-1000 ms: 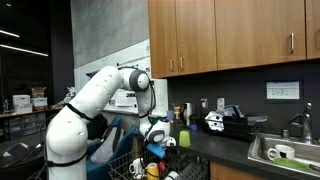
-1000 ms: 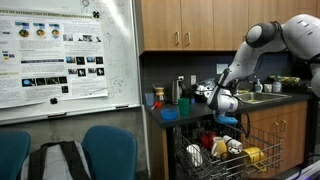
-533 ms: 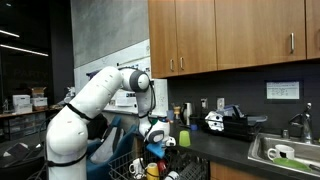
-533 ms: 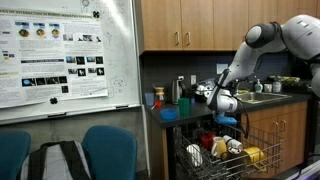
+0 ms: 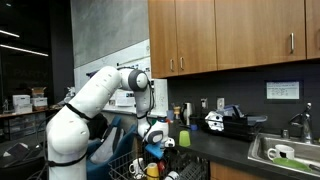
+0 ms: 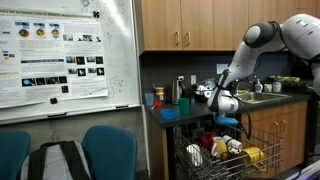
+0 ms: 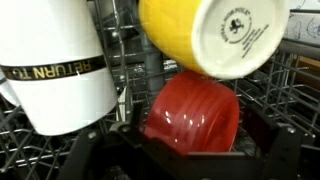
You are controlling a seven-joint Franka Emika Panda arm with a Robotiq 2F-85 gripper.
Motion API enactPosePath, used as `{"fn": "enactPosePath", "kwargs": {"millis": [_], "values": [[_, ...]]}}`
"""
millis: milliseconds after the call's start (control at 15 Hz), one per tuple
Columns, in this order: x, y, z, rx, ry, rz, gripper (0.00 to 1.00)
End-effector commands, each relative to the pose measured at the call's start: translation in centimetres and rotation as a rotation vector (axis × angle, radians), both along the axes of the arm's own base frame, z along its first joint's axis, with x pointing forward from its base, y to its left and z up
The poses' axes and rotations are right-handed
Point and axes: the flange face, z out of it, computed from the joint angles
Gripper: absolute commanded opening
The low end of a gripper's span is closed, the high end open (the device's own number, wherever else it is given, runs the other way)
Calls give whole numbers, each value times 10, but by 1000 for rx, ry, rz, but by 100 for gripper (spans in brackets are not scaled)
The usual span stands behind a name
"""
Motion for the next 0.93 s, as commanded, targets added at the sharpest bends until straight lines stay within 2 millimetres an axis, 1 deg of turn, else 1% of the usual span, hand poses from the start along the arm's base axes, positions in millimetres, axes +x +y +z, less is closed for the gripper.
{"fn": "enactPosePath", "kwargs": {"millis": [0, 333, 400, 533, 600, 733, 800, 867], "values": [[-10, 9, -6, 5, 31, -6, 100], [0, 21, -5, 28, -7, 11, 100], [2, 23, -4, 29, -13, 15, 80], [4, 26, -3, 32, -16, 20, 68], [2, 27, -3, 32, -11, 20, 87], [-1, 25, -4, 32, -5, 13, 96], [-2, 24, -4, 32, -3, 9, 99], [-3, 24, -5, 32, -2, 8, 100]]}}
